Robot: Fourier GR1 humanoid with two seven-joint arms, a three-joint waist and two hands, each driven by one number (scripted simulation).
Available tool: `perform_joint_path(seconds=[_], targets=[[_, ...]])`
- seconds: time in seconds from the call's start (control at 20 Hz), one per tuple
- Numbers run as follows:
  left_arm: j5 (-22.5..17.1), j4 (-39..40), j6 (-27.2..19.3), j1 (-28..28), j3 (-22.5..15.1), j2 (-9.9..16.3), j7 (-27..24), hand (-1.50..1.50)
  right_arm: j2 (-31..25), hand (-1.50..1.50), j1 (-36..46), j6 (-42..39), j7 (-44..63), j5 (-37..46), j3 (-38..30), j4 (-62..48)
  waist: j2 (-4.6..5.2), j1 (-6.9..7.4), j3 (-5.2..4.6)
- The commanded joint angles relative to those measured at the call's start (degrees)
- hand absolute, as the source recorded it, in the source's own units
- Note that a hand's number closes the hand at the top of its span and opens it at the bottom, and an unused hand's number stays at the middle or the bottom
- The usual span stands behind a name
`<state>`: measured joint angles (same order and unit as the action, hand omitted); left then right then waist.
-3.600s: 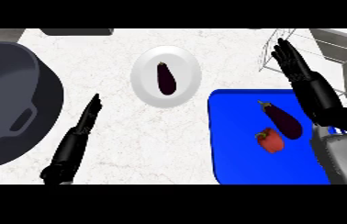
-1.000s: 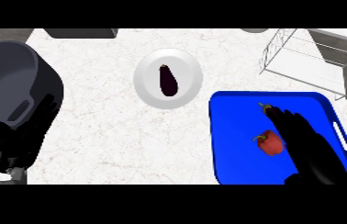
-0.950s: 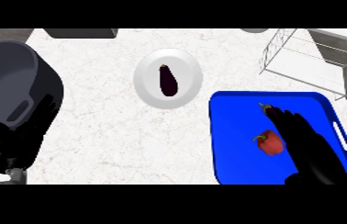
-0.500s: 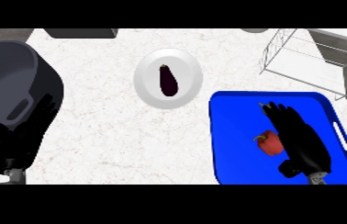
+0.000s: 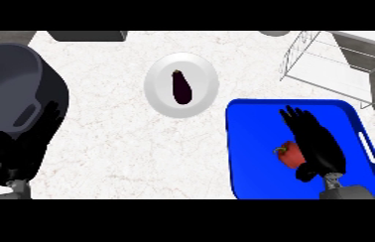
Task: Pick the bell pepper from the tray and place it in the tiered shelf
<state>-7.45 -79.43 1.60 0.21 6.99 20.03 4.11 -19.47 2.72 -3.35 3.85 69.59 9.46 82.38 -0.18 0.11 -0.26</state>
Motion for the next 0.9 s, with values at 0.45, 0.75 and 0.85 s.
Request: perform_joint_path(seconds=[0.45, 0.75, 0.85], targets=[[1.59, -3.45, 2.51, 4.64, 1.09, -2.19, -0.60, 0.00, 0.19, 1.50, -0.47, 5.04, -6.10, 3.40, -1.24, -4.95, 0.11, -0.01, 0.27], [2.04, -4.68, 1.25, 0.68, 1.75, -2.74, 4.70, 0.00, 0.44, 1.50, -0.05, 5.46, -6.65, 3.52, -2.36, 1.90, 0.10, -0.17, 0.27], [0.98, -4.84, 3.98, 3.01, 3.32, -0.77, 2.08, 0.00, 1.95, 1.50, 6.95, 1.33, -4.28, -0.03, -6.79, -4.04, 0.17, 0.34, 0.27]])
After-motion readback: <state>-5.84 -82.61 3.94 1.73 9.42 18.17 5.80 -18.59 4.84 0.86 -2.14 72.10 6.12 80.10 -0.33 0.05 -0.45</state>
